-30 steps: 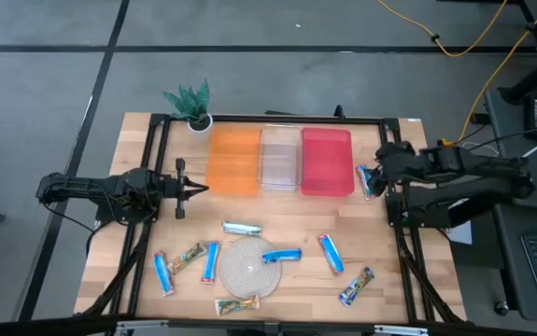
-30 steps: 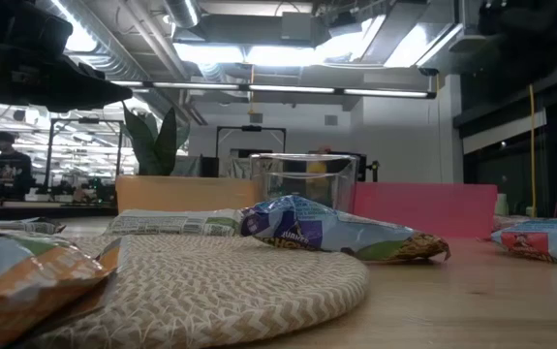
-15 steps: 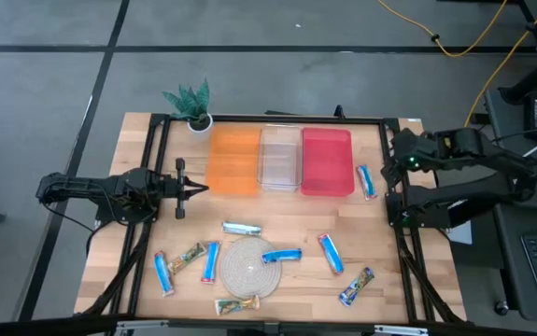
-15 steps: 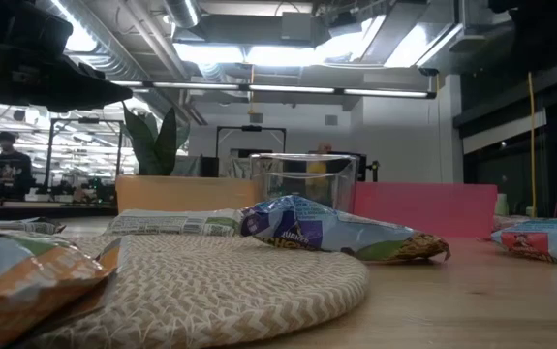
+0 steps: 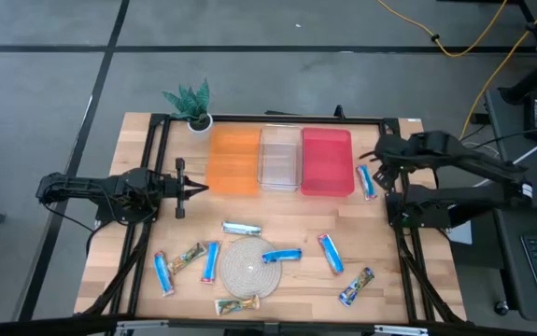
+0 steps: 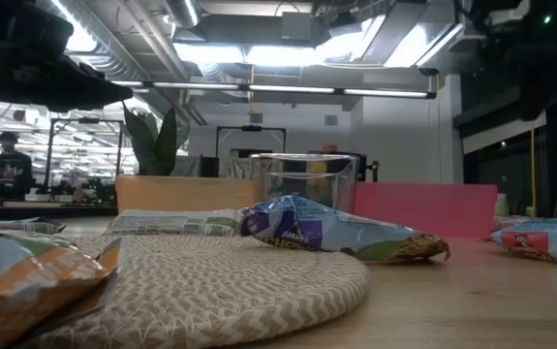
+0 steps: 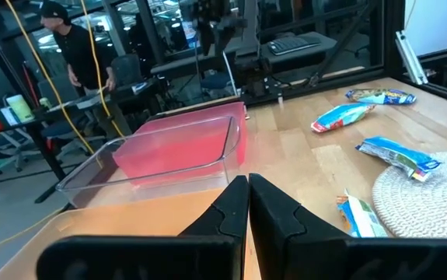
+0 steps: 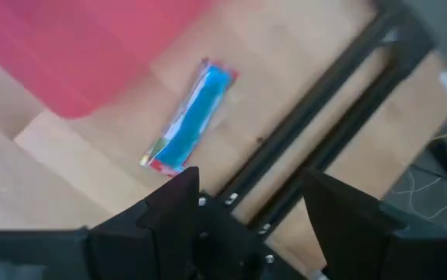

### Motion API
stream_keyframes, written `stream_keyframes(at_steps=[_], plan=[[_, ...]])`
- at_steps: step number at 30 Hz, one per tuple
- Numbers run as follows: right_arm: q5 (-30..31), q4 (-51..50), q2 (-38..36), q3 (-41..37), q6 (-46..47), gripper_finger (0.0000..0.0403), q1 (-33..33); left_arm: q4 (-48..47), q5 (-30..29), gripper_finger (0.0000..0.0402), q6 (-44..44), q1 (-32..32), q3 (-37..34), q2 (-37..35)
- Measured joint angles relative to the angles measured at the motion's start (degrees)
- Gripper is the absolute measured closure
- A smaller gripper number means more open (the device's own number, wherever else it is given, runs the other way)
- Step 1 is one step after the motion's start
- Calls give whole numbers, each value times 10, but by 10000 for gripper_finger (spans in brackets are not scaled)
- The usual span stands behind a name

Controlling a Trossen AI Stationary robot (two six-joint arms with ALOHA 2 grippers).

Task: Pick and place Granola Bars by type
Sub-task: Put the red granola bar into the pink bin

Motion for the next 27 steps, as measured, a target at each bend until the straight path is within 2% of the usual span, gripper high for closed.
stream_keyframes(at_steps=[6, 15, 22, 27], plan=[[-51, 88, 19, -42, -72, 172, -73, 0, 0, 395, -4, 0, 0, 0], [-79, 171, 93, -83, -132, 162, -170, 0, 1, 395, -5, 0, 0, 0], [-80, 210, 167, -108, -132, 123, -216, 0, 1, 395, -5, 0, 0, 0], [-107, 239, 214, -118, -132, 111, -222, 0, 1, 394, -5, 0, 0, 0]])
